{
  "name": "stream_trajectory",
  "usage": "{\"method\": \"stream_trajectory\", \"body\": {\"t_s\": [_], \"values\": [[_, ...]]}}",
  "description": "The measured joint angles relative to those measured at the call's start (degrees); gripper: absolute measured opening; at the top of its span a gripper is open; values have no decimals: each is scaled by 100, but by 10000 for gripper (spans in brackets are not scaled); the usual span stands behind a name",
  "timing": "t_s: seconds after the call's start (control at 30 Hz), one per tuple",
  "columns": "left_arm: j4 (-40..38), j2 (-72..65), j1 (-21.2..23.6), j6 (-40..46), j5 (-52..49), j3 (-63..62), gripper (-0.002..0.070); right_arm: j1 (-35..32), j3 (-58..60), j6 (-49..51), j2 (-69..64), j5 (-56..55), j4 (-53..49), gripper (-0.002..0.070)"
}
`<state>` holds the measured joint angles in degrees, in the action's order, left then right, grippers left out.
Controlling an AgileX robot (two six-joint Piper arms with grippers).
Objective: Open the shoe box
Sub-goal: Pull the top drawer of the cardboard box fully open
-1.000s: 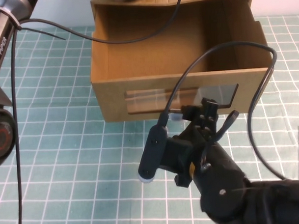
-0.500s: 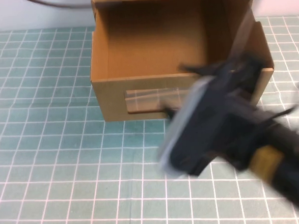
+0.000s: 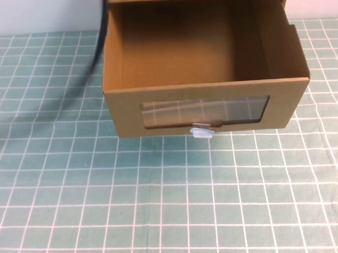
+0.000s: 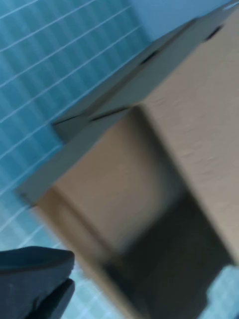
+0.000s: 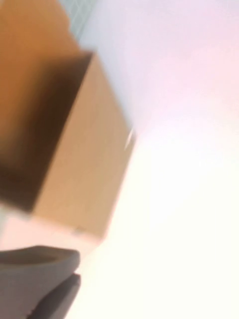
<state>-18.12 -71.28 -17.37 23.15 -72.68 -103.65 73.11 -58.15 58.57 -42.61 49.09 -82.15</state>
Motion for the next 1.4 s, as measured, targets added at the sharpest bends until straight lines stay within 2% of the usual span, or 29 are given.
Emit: {"method": "stream_trajectory", "body": {"t_s": [0.13, 0.23, 0.4, 0.63, 0.8, 1.4], "values": [[22, 1160, 0, 131, -6, 1558, -5, 0, 0, -215, 504, 990, 568, -11], [108, 1969, 0, 158, 168, 2584, -5, 0, 13, -978, 765, 1501, 1146, -13], [143, 3195, 0, 168, 1159, 4028, -6, 0, 606, -2275, 1076, 1632, 2110, -13], [143, 4353, 0, 88, 2113, 5298, -5, 0, 2057, -2477, 1235, 1477, 3007, -13], [143, 4675, 0, -139, 2131, 5677, -5, 0, 2291, -2497, 1245, 1232, 3144, -13], [165, 4687, 0, -238, 2071, 5715, -5, 0, 2291, -2510, 1242, 1170, 3307, -13]]}}
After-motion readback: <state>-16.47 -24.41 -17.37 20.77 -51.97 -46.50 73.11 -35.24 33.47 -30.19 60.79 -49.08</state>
